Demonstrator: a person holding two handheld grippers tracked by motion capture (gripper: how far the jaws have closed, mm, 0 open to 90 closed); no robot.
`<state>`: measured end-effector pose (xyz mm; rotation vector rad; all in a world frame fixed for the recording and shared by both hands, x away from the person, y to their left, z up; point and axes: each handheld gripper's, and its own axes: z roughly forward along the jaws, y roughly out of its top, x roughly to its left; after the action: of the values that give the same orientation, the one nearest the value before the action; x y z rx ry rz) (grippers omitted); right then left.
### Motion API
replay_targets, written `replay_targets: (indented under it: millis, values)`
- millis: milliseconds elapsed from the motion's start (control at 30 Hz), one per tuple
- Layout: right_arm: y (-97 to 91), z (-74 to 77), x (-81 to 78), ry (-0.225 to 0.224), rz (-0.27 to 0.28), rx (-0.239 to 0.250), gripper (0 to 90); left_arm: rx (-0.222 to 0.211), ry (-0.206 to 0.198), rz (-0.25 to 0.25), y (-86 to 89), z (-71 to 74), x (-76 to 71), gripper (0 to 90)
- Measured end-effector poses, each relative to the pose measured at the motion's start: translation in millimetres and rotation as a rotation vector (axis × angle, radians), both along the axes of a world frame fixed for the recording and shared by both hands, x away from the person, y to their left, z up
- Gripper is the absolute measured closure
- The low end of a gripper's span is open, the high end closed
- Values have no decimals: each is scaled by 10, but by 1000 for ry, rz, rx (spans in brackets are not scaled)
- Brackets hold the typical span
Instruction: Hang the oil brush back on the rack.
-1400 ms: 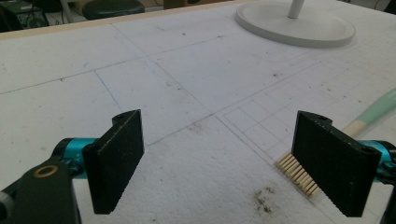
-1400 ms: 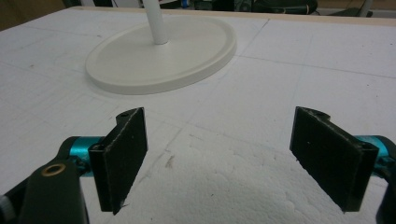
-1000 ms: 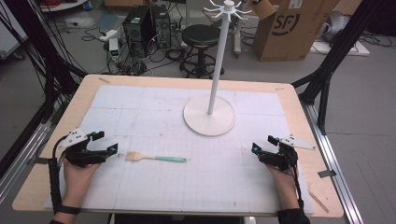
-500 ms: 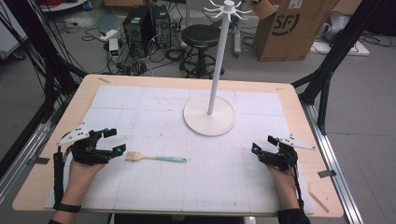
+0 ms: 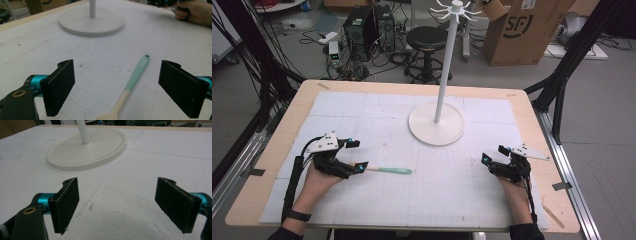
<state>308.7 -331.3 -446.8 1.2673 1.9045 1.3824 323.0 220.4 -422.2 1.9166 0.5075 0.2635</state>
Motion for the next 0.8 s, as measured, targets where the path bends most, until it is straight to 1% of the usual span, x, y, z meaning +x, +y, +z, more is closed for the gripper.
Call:
replay_targets:
  millis: [67,167,200,300,400,467,500,567,700,800]
  values:
    - [0,-1,1,1,1,2,188,33,7,-26,-66,-17,10,143]
    - [-1,-1,3,1,2,2,189,71,19,-48,-138,-52,20,143]
    - [-3,-2,5,0,4,3,189,93,24,-60,-157,-71,32,143]
    - [-5,0,2,7,4,9,190,131,46,-72,-195,-118,44,144]
    - [-7,-1,5,4,4,6,191,165,63,-86,-224,-161,56,157]
    - [-5,-1,3,8,4,8,192,181,69,-91,-236,-181,65,198]
    - [-7,-1,5,4,5,6,193,183,72,-96,-243,-193,70,218]
    - [-8,-2,6,4,6,6,194,202,67,-108,-257,-209,75,277]
    - [-9,-1,6,4,7,6,196,222,73,-117,-272,-229,74,394]
    - [-8,-1,6,3,8,5,196,248,59,-120,-286,-239,62,499]
